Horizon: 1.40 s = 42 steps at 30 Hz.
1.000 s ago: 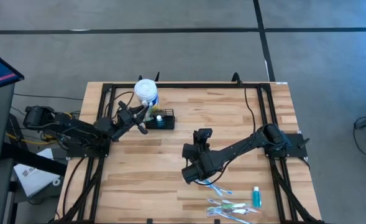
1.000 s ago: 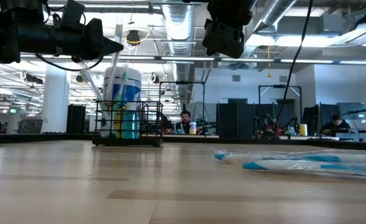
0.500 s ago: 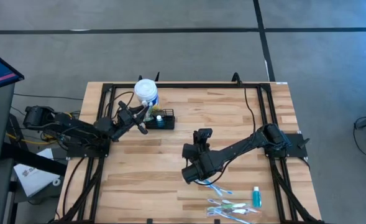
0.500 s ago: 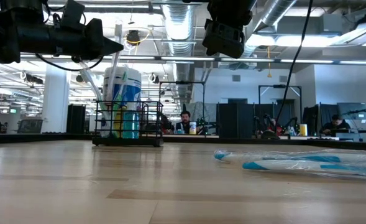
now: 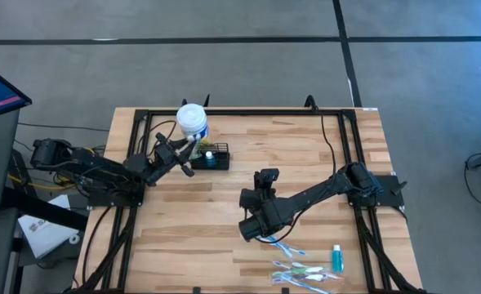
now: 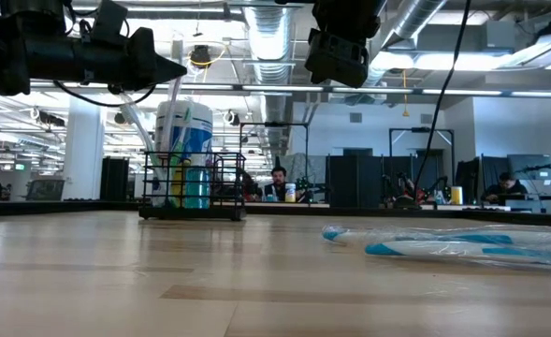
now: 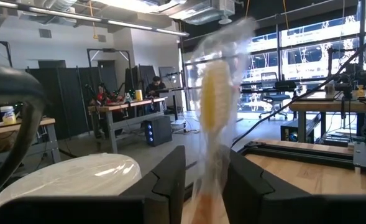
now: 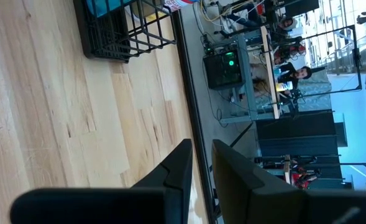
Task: Pick & Place toothbrushing station
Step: Put the orange toothbrush into the wire organizer
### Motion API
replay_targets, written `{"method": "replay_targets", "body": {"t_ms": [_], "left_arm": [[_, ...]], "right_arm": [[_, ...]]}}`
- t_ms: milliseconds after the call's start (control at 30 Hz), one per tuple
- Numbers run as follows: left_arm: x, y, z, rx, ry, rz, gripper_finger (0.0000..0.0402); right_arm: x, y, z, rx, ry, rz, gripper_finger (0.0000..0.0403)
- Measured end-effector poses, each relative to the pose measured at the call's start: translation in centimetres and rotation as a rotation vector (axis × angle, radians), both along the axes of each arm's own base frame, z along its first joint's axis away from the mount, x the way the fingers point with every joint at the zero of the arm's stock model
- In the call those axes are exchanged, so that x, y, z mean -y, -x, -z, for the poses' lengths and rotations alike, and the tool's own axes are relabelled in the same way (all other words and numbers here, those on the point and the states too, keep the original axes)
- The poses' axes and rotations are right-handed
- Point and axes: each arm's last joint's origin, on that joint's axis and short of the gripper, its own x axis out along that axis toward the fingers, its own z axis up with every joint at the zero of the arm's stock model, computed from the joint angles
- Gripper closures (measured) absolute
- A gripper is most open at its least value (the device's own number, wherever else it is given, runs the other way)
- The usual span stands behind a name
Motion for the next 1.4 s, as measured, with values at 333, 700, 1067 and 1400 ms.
{"method": "replay_targets", "body": {"t_ms": [333, 700, 1067, 1400], "left_arm": [[-0.02, 0.01, 0.04, -0.001, 0.006, -0.009, 0.0314], [0.47, -0.04, 0.06, 0.008, 0.02, 0.02, 0.0313], [0.37, 0.04, 0.07, 0.009, 0.032, -0.022, 0.0313], [0.33, 0.07, -0.07, 0.067, 0.089, -0.015, 0.0318]], "right_arm": [[0.01, 0.02, -0.01, -0.003, 0.001, 0.0, 0.0351], [0.01, 0.03, -0.02, -0.003, 0.0, 0.0, 0.0351], [0.0, 0.03, -0.01, -0.003, 0.0, 0.0, 0.0351], [0.0, 0.04, -0.02, -0.004, 0.0, -0.001, 0.0351]]}}
